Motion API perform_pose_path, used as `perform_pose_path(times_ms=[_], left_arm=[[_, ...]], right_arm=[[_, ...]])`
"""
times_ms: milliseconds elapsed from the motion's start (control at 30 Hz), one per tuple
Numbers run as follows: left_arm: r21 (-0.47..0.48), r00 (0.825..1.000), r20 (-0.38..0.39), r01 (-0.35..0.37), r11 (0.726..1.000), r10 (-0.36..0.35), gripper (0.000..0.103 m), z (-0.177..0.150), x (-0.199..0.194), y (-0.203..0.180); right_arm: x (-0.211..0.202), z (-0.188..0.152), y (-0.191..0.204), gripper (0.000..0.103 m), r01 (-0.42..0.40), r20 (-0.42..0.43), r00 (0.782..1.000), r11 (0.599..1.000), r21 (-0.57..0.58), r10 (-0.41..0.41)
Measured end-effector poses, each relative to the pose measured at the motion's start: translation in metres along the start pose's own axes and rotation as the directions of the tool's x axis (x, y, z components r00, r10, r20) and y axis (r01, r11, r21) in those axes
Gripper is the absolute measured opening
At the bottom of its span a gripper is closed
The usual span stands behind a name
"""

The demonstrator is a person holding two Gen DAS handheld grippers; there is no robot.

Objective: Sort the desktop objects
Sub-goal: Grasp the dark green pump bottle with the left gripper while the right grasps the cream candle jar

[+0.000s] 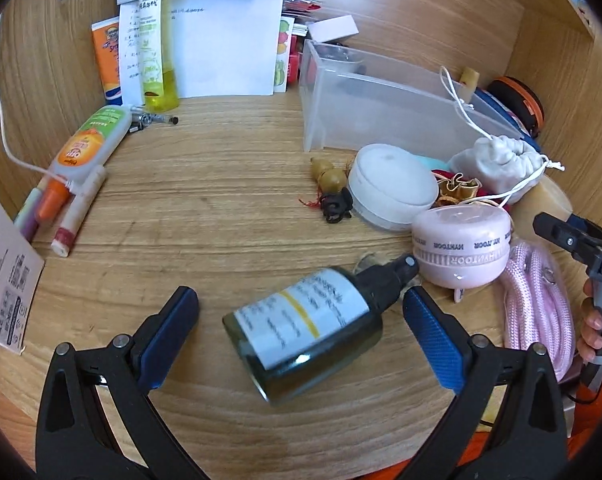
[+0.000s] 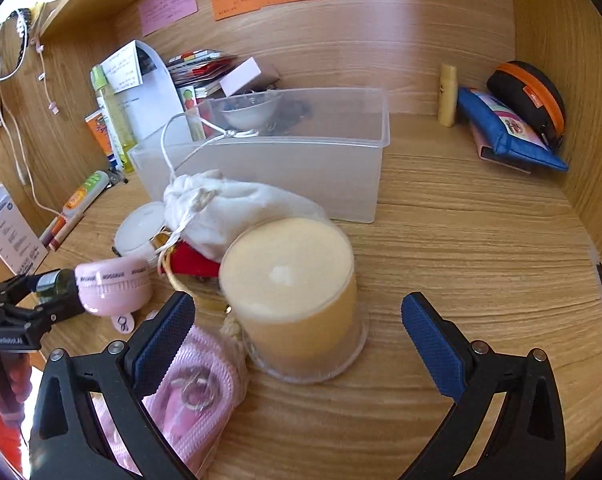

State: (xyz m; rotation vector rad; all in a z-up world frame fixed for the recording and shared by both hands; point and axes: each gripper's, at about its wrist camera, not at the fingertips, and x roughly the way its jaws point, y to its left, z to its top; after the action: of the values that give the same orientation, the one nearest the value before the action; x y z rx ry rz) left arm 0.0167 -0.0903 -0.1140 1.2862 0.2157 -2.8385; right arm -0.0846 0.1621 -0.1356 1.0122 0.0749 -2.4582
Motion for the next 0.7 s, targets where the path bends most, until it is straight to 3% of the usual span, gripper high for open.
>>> perform_pose_path(times_ms=[100, 167, 333, 567, 700], left_arm=[[0.006, 1.0, 0.02, -0.012, 1.0, 0.012, 0.103, 0.0, 0.001, -0.001], [-0.003, 0.999, 0.035, -0.016, 1.0, 0.016, 0.098, -0.001, 0.0, -0.001], [-0.022, 0.997, 0.07, -0.017, 1.0, 0.018, 0.078, 0.0, -0.003, 0.002], [-0.04, 0.995, 0.096, -0.033, 0.999, 0.037, 0.048, 0.0, -0.003, 0.004], [-0.056, 0.994, 0.104, -0.041, 0.998, 0.046, 0.045, 0.001, -0.002, 0.008]], right_arm=[[0.003, 0.003, 0.0, 0.1, -0.001, 0.0, 1.0, 1.0, -0.012, 0.001], [0.004, 0.005, 0.0, 0.092, -0.002, 0.002, 1.0, 1.0, -0.017, 0.002], [0.008, 0.008, -0.003, 0.062, -0.02, -0.011, 1.0, 1.0, -0.018, 0.02], [0.003, 0.005, -0.001, 0.056, -0.019, 0.015, 1.0, 0.999, -0.038, 0.019], [-0.003, 0.004, -0.004, 0.055, -0.021, 0.027, 0.999, 0.999, -0.044, 0.022]])
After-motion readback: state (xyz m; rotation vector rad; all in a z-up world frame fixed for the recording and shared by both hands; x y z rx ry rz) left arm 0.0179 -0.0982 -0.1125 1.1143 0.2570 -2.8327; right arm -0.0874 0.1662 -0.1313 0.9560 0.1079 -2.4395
